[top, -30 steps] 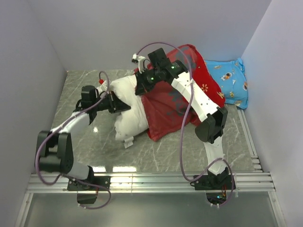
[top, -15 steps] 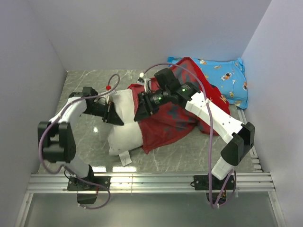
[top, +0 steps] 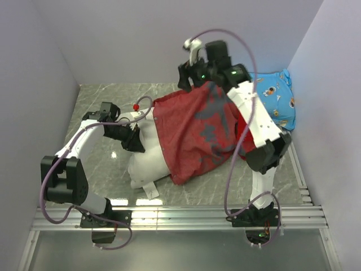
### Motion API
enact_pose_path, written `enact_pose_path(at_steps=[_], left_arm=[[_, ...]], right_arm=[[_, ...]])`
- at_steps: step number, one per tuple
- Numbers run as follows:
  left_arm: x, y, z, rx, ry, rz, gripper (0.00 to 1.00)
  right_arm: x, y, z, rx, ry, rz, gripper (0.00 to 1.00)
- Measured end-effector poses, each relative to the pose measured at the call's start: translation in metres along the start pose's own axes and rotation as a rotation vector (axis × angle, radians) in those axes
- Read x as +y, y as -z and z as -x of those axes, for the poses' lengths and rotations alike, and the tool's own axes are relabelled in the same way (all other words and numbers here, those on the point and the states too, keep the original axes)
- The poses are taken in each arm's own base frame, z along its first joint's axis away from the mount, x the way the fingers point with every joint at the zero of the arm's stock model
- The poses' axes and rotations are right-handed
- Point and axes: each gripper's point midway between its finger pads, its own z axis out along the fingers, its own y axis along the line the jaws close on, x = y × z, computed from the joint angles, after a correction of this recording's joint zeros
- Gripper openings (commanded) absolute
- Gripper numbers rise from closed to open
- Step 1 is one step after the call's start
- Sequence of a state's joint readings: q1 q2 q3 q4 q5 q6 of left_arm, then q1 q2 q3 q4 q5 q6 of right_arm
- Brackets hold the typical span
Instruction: Put the pillow into the pillowcase
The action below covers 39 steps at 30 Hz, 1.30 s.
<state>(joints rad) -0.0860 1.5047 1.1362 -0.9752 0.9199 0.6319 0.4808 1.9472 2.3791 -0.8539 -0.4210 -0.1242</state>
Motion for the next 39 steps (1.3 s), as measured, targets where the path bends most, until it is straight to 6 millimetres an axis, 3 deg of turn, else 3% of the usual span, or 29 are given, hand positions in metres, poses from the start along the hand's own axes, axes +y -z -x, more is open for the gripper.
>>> enact_pose_path(at_steps=[2,6,7,9,11,13,18,21,22,24,27,30,34,39], left_arm=[[-0.002,-0.002,0.000,0.008,-0.033,0.015,0.23],[0.005,-0.005,0.001,0.013,-0.047,0.031,0.23],[0.007,-0.005,0.001,0.012,-0.052,0.035,0.24],[0.011,-0.006,0.004,0.006,-0.066,0.045,0.23],[0.012,-0.007,0.004,0.010,-0.067,0.042,0.24],[0.011,-0.008,0.002,0.015,-0.070,0.037,0.25],[0.010,-0.007,0.004,0.013,-0.107,0.035,0.39],[0.009,-0.002,0.009,-0.002,-0.148,0.057,0.51],[0.010,0.002,0.012,-0.017,-0.154,0.071,0.58],[0.012,0.010,0.020,-0.056,-0.164,0.100,0.63],[0.020,0.026,0.033,-0.132,-0.127,0.154,0.72],[0.034,0.038,0.046,-0.204,-0.061,0.209,0.79],[0.052,0.044,0.063,-0.257,0.025,0.233,0.81],[0.081,0.041,0.089,-0.300,0.108,0.238,0.83]], right_arm=[[-0.021,-0.025,-0.042,0.112,0.041,-0.063,0.74],[-0.050,-0.068,-0.181,0.472,0.077,-0.089,0.63],[-0.053,-0.074,-0.207,0.532,0.081,-0.072,0.61],[-0.052,-0.078,-0.232,0.580,0.088,-0.033,0.58],[-0.042,-0.066,-0.234,0.579,0.107,0.015,0.58],[-0.027,-0.041,-0.233,0.567,0.123,0.063,0.58],[0.022,0.044,-0.230,0.608,0.125,0.205,0.68],[0.040,0.066,-0.221,0.650,0.093,0.275,0.76],[0.039,0.065,-0.212,0.648,0.074,0.277,0.77],[0.032,0.052,-0.187,0.612,0.035,0.262,0.81],[0.000,0.025,-0.150,0.498,-0.048,0.167,0.83],[-0.037,0.004,-0.136,0.433,-0.155,0.068,0.83],[-0.069,-0.024,-0.162,0.458,-0.301,0.009,0.85],[-0.083,-0.066,-0.212,0.527,-0.494,0.013,0.90]])
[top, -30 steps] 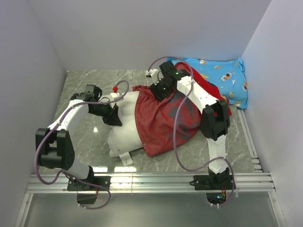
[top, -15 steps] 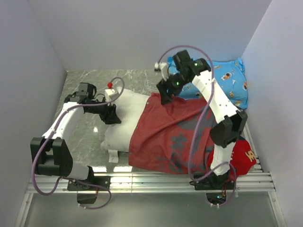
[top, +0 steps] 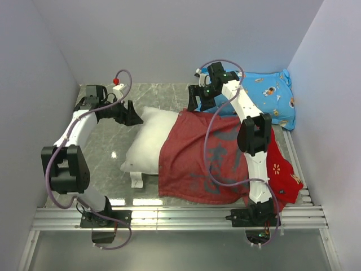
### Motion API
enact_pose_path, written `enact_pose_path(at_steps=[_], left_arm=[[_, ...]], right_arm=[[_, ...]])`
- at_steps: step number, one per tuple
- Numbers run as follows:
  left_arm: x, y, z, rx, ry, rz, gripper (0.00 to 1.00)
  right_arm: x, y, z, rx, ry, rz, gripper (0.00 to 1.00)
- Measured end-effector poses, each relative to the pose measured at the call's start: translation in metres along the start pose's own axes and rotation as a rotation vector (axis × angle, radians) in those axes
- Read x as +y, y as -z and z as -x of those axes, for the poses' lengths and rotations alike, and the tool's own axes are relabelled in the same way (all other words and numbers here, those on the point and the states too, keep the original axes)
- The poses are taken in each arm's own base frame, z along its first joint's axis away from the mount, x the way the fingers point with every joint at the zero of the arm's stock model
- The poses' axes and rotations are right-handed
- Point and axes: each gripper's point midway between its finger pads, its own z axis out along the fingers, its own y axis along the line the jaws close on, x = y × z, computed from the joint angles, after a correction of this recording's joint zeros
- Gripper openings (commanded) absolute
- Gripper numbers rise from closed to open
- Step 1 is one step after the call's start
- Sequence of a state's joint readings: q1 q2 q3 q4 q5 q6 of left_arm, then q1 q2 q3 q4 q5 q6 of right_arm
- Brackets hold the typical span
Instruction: Put the pillow into the pillowcase
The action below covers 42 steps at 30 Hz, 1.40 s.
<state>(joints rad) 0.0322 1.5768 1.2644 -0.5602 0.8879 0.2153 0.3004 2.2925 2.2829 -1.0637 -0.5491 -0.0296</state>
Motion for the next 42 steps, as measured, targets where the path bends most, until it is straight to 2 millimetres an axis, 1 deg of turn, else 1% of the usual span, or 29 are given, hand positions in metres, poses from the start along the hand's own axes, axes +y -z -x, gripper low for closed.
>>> enact_pose_path(at_steps=[2,3,5,7,9,10,13,14,16,17,18,20,21,22,24,25,27,28,29,31,34,35,38,40,42], left_arm=[[0.008,-0.007,0.004,-0.009,0.035,0.007,0.84],[0.012,-0.009,0.006,-0.014,0.050,0.010,0.84],[0.016,-0.014,0.008,-0.018,0.081,0.014,0.84],[0.021,-0.019,0.013,-0.024,0.108,0.015,0.84],[0.025,-0.023,0.020,-0.033,0.132,0.014,0.85],[0.027,-0.026,0.023,-0.039,0.143,0.013,0.86],[0.033,-0.036,0.026,-0.039,0.174,0.008,0.87],[0.034,-0.041,0.026,-0.033,0.187,0.001,0.87],[0.033,-0.053,0.023,-0.018,0.203,-0.013,0.87],[0.031,-0.059,0.019,-0.005,0.215,-0.023,0.87],[0.028,-0.066,0.015,0.010,0.228,-0.035,0.86],[0.022,-0.078,0.008,0.036,0.254,-0.059,0.82],[0.018,-0.084,0.004,0.048,0.270,-0.075,0.78],[0.014,-0.090,-0.001,0.060,0.284,-0.090,0.60],[0.007,-0.097,-0.010,0.073,0.304,-0.115,0.40],[0.000,-0.101,-0.014,0.077,0.316,-0.143,0.26],[-0.013,-0.104,-0.021,0.071,0.318,-0.191,0.16],[-0.020,-0.104,-0.021,0.064,0.311,-0.216,0.07],[-0.028,-0.103,-0.021,0.057,0.300,-0.236,0.04],[-0.043,-0.098,-0.016,0.046,0.264,-0.274,0.01],[-0.071,-0.087,-0.001,0.015,0.160,-0.337,0.00],[-0.081,-0.083,0.004,0.004,0.119,-0.360,0.01],[-0.106,-0.073,0.013,-0.020,0.007,-0.414,0.01],[-0.125,-0.070,0.014,-0.023,-0.055,-0.457,0.01],[-0.142,-0.067,0.010,-0.018,-0.110,-0.499,0.00]], right_arm=[[-0.007,-0.014,0.000,-0.001,-0.065,0.010,0.92],[-0.010,-0.016,0.001,-0.006,-0.092,0.015,0.92],[-0.014,-0.016,0.004,-0.022,-0.132,0.028,0.93],[-0.012,-0.013,0.007,-0.032,-0.146,0.066,0.93],[-0.009,-0.011,0.006,-0.028,-0.157,0.110,0.92],[-0.007,-0.012,0.002,-0.017,-0.163,0.139,0.91],[0.001,-0.019,-0.018,0.043,-0.187,0.214,0.83],[0.004,-0.022,-0.025,0.067,-0.194,0.232,0.70],[0.010,-0.026,-0.034,0.099,-0.195,0.259,0.49],[0.013,-0.026,-0.034,0.103,-0.190,0.270,0.32],[0.017,-0.027,-0.033,0.103,-0.181,0.282,0.27],[0.022,-0.027,-0.028,0.094,-0.176,0.299,0.19],[0.025,-0.026,-0.025,0.087,-0.171,0.305,0.18],[0.027,-0.025,-0.021,0.079,-0.167,0.312,0.16],[0.029,-0.023,-0.017,0.063,-0.162,0.320,0.10],[0.030,-0.022,-0.016,0.057,-0.159,0.321,0.08],[0.036,-0.020,-0.016,0.051,-0.151,0.322,0.08],[0.040,-0.018,-0.017,0.048,-0.144,0.323,0.07],[0.045,-0.016,-0.019,0.048,-0.137,0.322,0.07],[0.058,-0.010,-0.021,0.046,-0.112,0.321,0.07],[0.080,0.002,-0.020,0.031,-0.066,0.313,0.06],[0.087,0.007,-0.019,0.020,-0.048,0.309,0.00],[0.110,0.022,-0.011,-0.022,-0.007,0.320,0.00],[0.125,0.029,-0.007,-0.044,0.000,0.332,0.00],[0.138,0.034,-0.002,-0.064,-0.009,0.344,0.00]])
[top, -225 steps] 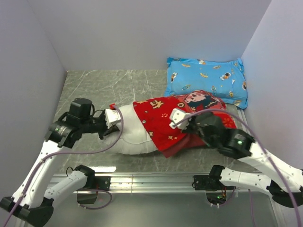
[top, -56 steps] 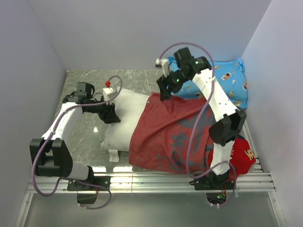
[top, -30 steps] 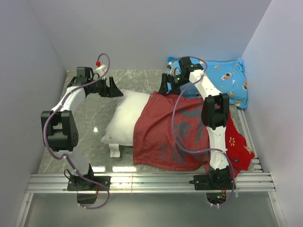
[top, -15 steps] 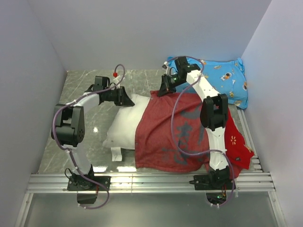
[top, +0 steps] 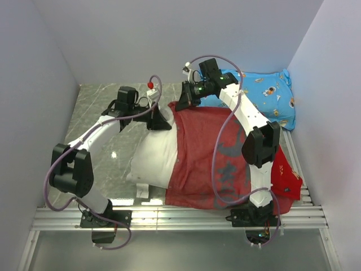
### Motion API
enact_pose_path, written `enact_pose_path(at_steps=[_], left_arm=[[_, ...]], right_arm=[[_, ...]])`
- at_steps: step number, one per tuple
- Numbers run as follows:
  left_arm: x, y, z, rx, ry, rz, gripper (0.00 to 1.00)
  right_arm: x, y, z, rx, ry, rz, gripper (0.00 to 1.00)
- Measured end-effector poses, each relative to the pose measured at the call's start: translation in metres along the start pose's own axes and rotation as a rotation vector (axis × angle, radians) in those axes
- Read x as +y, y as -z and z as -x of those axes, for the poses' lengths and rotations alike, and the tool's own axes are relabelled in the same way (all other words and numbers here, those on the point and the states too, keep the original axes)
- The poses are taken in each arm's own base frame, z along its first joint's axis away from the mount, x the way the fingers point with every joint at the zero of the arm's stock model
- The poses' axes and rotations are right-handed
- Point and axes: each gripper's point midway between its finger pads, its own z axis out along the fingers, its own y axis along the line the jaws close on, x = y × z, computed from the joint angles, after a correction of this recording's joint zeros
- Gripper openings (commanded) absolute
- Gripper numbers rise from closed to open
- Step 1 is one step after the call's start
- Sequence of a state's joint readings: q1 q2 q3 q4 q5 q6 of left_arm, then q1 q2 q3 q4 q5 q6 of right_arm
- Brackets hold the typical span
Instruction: Put the pillow into the pillowcase
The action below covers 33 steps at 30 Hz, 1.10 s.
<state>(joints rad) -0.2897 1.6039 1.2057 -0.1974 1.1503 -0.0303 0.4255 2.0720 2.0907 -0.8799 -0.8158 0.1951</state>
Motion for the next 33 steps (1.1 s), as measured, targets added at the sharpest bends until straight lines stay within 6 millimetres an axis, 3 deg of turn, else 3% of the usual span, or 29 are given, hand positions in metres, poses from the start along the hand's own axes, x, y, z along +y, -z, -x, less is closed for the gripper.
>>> enact_pose_path(at_steps=[10,14,15,16,19,22,26,30,33], left_arm=[[-0.063,-0.024,-0.014,0.043,-0.134,-0.145,0.01],[-0.076,-0.019,-0.013,0.011,-0.141,-0.145,0.01],[-0.074,-0.013,-0.013,-0.014,-0.119,-0.127,0.01],[-0.070,-0.006,-0.013,-0.038,-0.102,-0.106,0.00],[-0.041,0.021,-0.021,-0.093,0.003,0.005,0.01],[0.001,0.047,-0.028,-0.120,0.106,0.132,0.00],[0.055,0.076,-0.040,-0.106,0.234,0.234,0.01],[0.089,0.099,-0.046,-0.078,0.266,0.292,0.01],[0.094,0.111,-0.047,-0.066,0.262,0.310,0.04]], right_arm=[[0.058,-0.018,0.030,-0.104,-0.144,0.068,0.00],[0.075,-0.026,0.051,-0.168,-0.163,0.103,0.01],[0.079,-0.029,0.056,-0.182,-0.157,0.117,0.11],[0.081,-0.032,0.060,-0.193,-0.146,0.125,0.37],[0.081,-0.042,0.076,-0.224,-0.094,0.133,0.74],[0.070,-0.041,0.086,-0.249,-0.011,0.090,0.87],[0.035,0.001,0.085,-0.272,0.073,-0.053,0.88],[-0.009,0.103,0.080,-0.346,0.221,-0.347,0.78],[-0.011,0.171,0.039,-0.340,0.331,-0.539,0.77]])
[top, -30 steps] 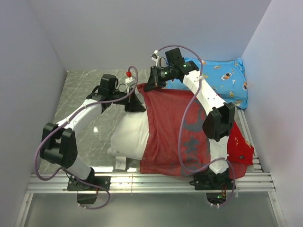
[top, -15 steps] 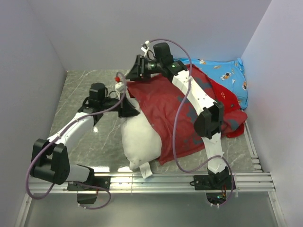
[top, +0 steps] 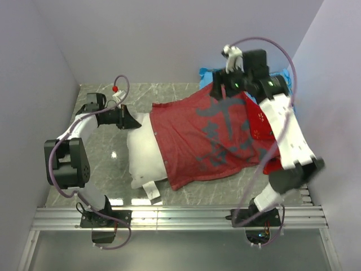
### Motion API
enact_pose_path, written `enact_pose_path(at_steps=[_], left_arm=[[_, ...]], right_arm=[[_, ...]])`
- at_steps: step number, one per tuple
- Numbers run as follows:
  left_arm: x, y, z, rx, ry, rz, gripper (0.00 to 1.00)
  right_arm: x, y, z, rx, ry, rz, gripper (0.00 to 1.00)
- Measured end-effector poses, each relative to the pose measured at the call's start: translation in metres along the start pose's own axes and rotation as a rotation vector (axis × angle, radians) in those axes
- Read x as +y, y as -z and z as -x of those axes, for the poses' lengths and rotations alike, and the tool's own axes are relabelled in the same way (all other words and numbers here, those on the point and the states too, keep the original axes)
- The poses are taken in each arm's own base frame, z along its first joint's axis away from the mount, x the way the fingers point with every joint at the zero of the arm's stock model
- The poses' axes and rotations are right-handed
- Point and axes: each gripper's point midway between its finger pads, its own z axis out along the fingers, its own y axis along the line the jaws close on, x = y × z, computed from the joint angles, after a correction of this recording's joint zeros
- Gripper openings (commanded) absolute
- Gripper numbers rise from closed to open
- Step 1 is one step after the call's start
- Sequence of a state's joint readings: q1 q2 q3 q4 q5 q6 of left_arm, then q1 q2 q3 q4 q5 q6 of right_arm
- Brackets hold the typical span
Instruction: Put the pillow into the pillowcase
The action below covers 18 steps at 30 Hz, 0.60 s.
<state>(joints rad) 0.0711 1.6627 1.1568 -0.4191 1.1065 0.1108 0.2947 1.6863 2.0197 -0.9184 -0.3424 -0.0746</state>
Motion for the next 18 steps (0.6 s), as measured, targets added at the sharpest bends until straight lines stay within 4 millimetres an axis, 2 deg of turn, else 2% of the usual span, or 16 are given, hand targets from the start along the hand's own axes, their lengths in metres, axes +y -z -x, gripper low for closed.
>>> enact_pose_path(at_steps=[2,3,6,8,11,14,15,17,18], left_arm=[[0.002,0.004,0.003,0.008,-0.012,0.004,0.05],[0.003,0.005,0.004,0.012,-0.020,0.004,0.06],[0.006,0.006,0.003,0.021,-0.025,0.001,0.07],[0.006,0.006,0.002,0.021,-0.022,-0.003,0.07],[0.005,0.005,-0.002,0.019,-0.016,-0.012,0.08],[0.006,0.004,-0.007,0.022,-0.003,-0.014,0.10],[0.006,0.004,-0.008,0.021,0.000,-0.015,0.10],[0.005,0.004,-0.009,0.017,0.001,-0.013,0.10],[0.004,0.004,-0.009,0.015,0.001,-0.013,0.09]], right_arm=[[0.004,0.038,-0.032,0.047,0.079,-0.043,0.77],[0.007,0.050,-0.049,0.081,0.106,-0.052,0.75],[0.014,0.063,-0.092,0.193,0.133,-0.046,0.75],[0.016,0.058,-0.105,0.238,0.152,-0.054,0.75],[0.016,0.027,-0.128,0.333,0.161,-0.048,0.75],[0.014,-0.006,-0.156,0.438,0.150,-0.030,0.66],[0.014,-0.016,-0.163,0.464,0.147,-0.023,0.53],[0.014,-0.030,-0.173,0.498,0.138,-0.005,0.34],[0.018,-0.036,-0.178,0.513,0.126,0.024,0.19]])
